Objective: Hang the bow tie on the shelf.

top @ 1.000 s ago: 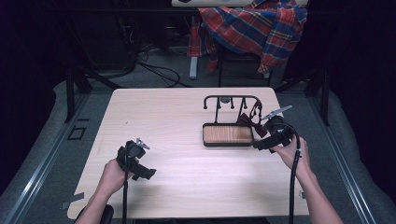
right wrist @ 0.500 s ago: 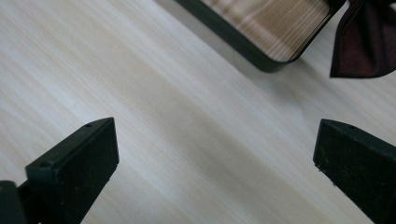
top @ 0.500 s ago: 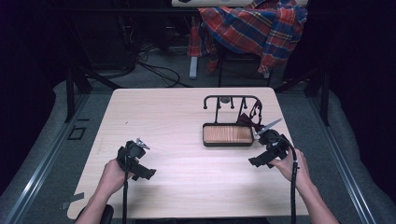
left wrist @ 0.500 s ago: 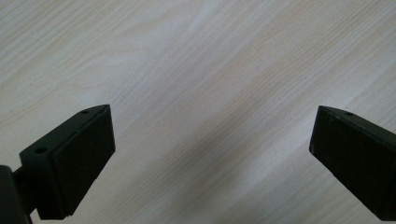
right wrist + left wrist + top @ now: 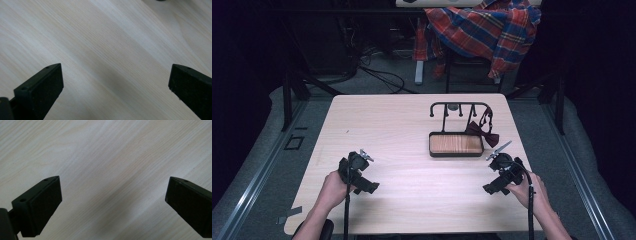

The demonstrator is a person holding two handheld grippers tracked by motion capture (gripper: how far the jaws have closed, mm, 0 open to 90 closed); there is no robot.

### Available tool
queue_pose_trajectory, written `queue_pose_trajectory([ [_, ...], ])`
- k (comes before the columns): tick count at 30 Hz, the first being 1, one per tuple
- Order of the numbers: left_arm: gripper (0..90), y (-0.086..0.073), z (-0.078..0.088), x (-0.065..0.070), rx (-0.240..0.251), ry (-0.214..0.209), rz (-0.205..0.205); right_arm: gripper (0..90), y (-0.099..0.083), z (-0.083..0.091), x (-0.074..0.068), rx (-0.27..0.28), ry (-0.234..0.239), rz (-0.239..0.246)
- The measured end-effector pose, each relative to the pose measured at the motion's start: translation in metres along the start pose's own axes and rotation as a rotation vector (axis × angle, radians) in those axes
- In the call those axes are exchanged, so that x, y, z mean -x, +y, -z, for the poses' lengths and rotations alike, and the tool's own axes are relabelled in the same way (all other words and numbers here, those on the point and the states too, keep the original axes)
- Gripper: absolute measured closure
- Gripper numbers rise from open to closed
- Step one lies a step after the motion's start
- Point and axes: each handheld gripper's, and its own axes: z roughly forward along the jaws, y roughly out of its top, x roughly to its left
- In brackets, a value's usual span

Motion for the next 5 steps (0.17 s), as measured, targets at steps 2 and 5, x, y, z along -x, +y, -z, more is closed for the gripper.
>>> queue_pose_trajectory([
  [2,1.2,-0.0005,-0.0009,-0.0002,0.001,0.002,-0.002,0.0,0.0007,-0.0026,-0.0002,-0.010,0.005,0.004],
  [5,1.2,-0.0007,-0.0018,-0.0015,-0.006,0.000,0.002,0.0,0.0019,-0.0052,-0.0004,-0.020,0.003,0.010],
])
